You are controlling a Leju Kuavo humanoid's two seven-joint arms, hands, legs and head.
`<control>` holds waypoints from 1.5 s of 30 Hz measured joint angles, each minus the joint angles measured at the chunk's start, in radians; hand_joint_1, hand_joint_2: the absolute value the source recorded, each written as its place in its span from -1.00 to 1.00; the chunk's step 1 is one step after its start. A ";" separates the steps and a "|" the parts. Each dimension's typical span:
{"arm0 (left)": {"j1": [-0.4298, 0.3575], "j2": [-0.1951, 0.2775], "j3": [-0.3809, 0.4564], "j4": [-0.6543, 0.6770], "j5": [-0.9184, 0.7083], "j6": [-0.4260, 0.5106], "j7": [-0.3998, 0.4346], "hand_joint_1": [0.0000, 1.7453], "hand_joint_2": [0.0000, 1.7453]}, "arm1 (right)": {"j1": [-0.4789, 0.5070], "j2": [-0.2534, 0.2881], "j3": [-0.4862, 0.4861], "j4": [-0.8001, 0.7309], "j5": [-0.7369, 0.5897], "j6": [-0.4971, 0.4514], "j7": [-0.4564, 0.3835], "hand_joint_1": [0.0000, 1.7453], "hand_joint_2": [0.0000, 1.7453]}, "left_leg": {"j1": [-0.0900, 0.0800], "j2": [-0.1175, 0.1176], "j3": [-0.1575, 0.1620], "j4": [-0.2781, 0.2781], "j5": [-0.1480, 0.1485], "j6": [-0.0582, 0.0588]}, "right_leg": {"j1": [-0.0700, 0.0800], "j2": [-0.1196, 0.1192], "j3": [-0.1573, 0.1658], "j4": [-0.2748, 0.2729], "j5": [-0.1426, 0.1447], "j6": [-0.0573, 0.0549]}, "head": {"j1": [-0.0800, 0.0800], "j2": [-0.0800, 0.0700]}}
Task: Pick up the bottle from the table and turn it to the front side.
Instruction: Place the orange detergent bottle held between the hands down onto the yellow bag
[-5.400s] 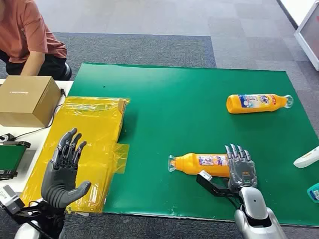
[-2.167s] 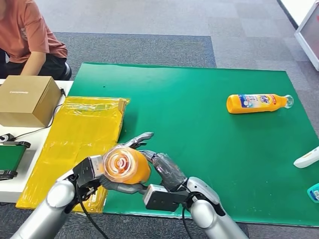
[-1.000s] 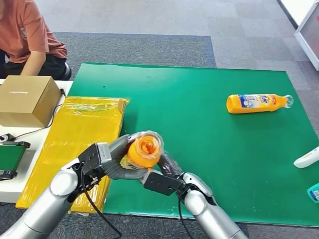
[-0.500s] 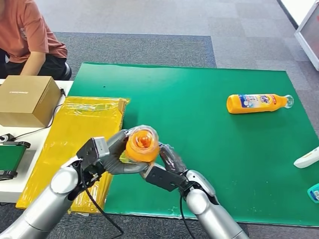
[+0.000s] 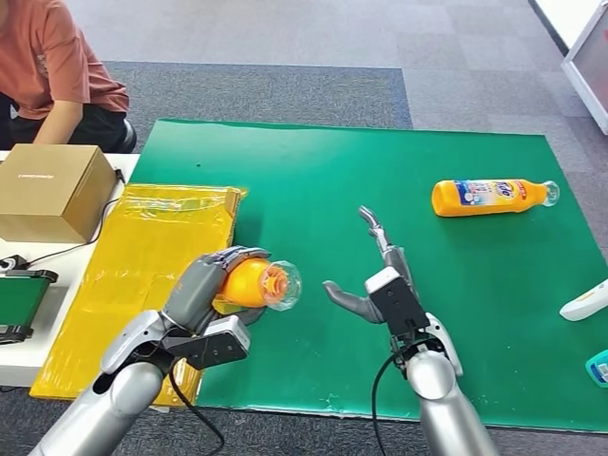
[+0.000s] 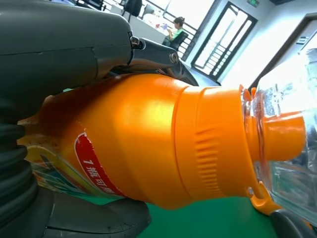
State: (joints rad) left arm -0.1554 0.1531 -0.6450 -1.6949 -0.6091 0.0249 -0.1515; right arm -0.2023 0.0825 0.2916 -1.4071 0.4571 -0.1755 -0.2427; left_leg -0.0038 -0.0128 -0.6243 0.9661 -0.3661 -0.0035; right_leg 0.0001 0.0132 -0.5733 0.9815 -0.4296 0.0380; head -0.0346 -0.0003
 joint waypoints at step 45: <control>-0.062 -0.129 -0.015 0.695 -0.901 0.468 0.297 -1.00 -1.00 | 0.120 -0.013 -0.027 -0.411 -0.175 -0.029 -0.099 -1.00 1.00 | 0.000 0.001 0.000 0.000 0.000 0.000 | 0.000 0.001 0.000 0.000 0.001 0.000 | 0.000 0.000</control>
State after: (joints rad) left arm -0.2178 0.0239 -0.6599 -1.0002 -1.5098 0.4928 0.1455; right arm -0.0822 0.0694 0.2644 -1.8184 0.2817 -0.2042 -0.3417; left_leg -0.0039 -0.0116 -0.6245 0.9661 -0.3661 -0.0036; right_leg 0.0001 0.0146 -0.5737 0.9815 -0.4290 0.0376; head -0.0345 -0.0001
